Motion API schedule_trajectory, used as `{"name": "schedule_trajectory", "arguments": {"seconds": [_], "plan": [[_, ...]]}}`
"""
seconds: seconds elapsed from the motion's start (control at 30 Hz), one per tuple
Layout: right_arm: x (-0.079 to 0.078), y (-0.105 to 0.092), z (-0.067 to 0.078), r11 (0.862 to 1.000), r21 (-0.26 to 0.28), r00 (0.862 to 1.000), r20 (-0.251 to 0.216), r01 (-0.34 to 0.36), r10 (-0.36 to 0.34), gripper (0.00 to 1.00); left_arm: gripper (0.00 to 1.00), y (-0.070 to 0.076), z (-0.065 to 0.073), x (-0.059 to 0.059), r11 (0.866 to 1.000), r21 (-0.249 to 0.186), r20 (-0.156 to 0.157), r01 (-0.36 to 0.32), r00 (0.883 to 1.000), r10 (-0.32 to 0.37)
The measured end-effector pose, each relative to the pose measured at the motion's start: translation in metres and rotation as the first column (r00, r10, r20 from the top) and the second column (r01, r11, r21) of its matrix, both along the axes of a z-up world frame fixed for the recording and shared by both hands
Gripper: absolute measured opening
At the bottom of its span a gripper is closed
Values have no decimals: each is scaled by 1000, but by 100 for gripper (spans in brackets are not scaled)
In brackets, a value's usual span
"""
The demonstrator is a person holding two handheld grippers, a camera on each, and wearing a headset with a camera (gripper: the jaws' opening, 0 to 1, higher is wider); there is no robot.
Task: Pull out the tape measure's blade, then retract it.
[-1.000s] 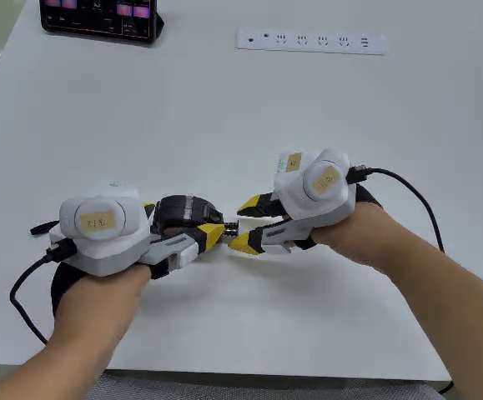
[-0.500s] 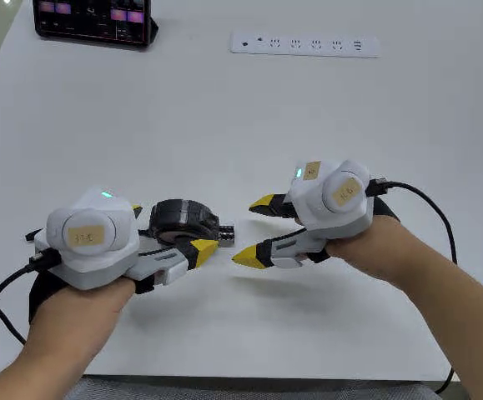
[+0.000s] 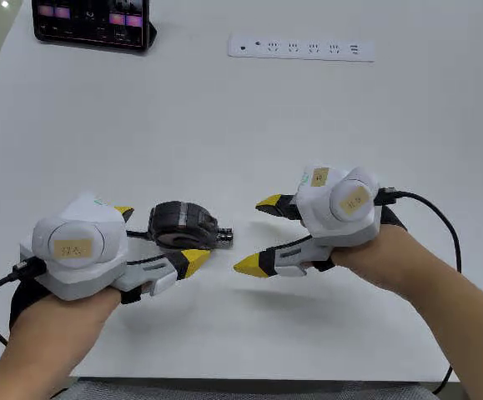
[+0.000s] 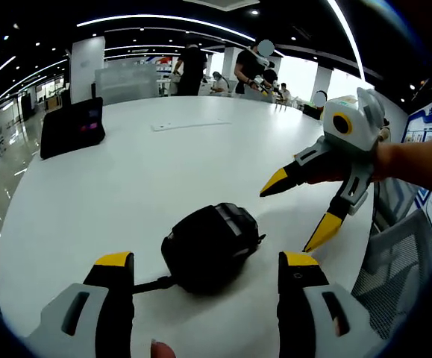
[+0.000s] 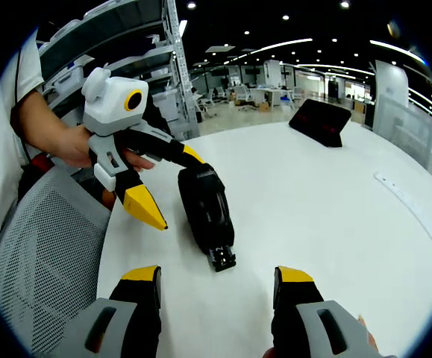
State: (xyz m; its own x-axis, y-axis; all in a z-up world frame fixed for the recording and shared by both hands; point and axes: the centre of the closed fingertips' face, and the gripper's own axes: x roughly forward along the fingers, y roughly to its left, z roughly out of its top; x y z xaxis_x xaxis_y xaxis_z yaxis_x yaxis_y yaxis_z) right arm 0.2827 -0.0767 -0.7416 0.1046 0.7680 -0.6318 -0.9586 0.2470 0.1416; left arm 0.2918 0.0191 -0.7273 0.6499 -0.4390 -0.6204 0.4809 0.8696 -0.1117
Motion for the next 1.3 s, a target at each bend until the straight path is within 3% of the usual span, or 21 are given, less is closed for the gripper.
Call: {"name": "schedule_trajectory", "arguments": {"seconds": [0.27,0.53,1.13,1.3], "plan": [[-5,-10,2,1000,-6,1000,14,13,-13,63,79,-1,7,-5,999,3,-4,36,999,-36],[-9,-24,5,999,-25,999,26,20,-19,66,84,1,13,-8,997,17,14,69,998,-69],[-15,-41,12,998,-30,998,32,49,-48,70,89,17,18,-15,994,39,27,98,995,-100],[-18,-47,12,998,-37,998,35,54,-53,70,92,22,17,-18,990,74,36,116,992,-119]]}}
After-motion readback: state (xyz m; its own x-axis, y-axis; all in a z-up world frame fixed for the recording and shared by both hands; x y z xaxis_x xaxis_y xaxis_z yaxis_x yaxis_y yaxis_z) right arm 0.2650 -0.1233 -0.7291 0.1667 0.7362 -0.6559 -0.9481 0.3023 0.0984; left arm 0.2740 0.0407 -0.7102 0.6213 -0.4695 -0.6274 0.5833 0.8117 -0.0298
